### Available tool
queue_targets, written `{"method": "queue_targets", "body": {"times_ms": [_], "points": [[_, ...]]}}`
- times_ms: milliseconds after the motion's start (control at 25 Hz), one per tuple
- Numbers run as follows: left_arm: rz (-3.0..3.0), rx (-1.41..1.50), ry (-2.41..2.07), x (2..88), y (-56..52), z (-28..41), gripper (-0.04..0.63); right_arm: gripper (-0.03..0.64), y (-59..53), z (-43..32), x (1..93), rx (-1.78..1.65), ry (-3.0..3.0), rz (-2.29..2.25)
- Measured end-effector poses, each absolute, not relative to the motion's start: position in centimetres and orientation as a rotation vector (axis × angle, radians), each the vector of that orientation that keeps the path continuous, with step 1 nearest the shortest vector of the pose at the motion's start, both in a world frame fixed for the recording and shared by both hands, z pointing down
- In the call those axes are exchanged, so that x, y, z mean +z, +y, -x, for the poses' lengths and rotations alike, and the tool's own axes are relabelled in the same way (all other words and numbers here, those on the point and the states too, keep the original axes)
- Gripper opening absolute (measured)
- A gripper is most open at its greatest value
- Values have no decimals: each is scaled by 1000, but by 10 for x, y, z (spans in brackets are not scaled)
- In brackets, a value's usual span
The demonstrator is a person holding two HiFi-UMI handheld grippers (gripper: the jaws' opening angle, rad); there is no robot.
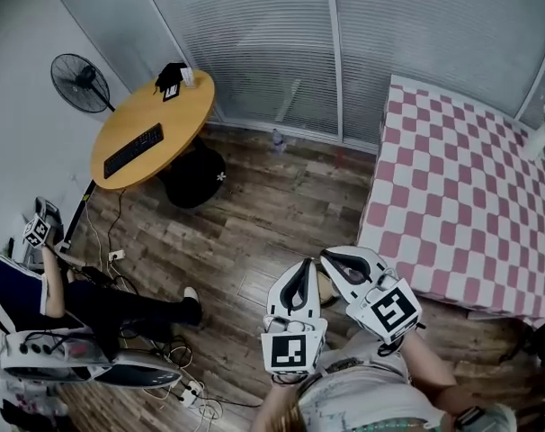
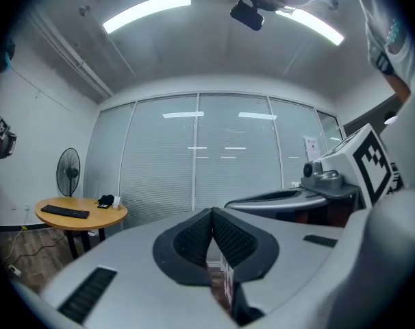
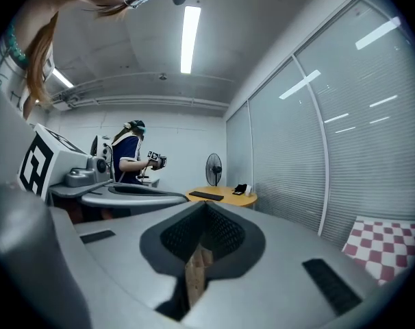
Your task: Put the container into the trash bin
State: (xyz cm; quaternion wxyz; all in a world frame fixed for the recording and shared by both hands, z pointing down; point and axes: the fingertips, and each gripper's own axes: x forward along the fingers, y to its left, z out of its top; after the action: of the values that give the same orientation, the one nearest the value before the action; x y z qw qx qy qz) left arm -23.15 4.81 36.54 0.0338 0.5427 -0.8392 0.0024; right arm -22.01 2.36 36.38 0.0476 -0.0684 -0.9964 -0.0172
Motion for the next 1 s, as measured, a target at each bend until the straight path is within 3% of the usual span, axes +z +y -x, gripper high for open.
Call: {"method": "queue_targets", "body": {"times_ms": [120,360,1000], "points": [[-1698,5,-2594,375,32,207,14,-6,11,194,370,-91,-3061,199],[-1697,-17,-2574,385,44,237,14,-6,28,220,374,-144,-3055,200],[-1676,29,-2592,389,54,231,14,-6,35,209,373,-131,-3064,200]]}}
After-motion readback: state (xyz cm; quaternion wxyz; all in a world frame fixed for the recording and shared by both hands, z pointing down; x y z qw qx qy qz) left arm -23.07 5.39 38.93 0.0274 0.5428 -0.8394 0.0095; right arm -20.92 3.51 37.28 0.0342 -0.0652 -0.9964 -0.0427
